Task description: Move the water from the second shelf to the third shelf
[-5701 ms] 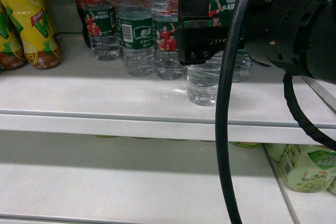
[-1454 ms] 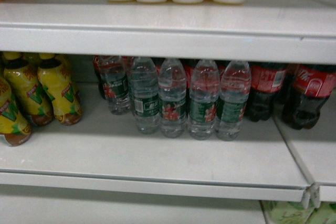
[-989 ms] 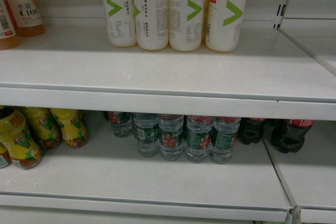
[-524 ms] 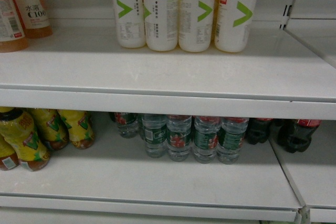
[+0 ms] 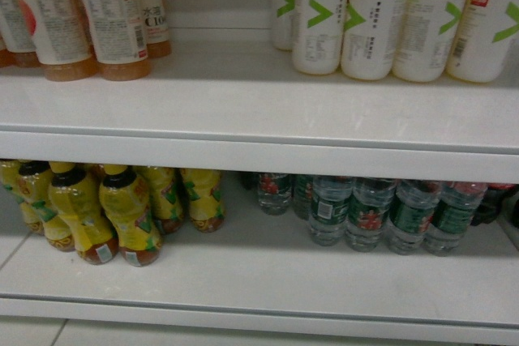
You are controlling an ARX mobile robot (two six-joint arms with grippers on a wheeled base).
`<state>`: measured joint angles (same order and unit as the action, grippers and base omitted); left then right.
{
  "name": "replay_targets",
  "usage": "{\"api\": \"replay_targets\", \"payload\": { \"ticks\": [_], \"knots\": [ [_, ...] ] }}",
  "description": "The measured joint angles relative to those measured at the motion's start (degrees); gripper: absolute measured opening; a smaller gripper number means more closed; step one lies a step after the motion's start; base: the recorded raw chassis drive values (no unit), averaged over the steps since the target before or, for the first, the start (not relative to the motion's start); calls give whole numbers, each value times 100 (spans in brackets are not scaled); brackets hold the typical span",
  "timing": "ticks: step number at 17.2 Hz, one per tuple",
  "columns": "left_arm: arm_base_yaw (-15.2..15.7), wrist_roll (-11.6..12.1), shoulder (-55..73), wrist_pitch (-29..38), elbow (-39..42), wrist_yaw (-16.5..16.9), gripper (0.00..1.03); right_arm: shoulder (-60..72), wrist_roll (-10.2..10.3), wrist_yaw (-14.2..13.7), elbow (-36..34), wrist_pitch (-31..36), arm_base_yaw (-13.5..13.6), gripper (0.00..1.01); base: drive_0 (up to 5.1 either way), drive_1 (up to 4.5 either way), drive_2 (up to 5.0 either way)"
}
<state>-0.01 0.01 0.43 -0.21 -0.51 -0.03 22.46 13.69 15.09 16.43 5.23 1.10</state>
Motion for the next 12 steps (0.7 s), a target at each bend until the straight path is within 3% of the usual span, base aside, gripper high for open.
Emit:
{"api": "replay_targets", "payload": {
  "ticks": [12],
  "knots": [
    [0,-2,0,7,0,4,98,2,0,0,0,-13,-2,43,-490,241,241]
  ]
}}
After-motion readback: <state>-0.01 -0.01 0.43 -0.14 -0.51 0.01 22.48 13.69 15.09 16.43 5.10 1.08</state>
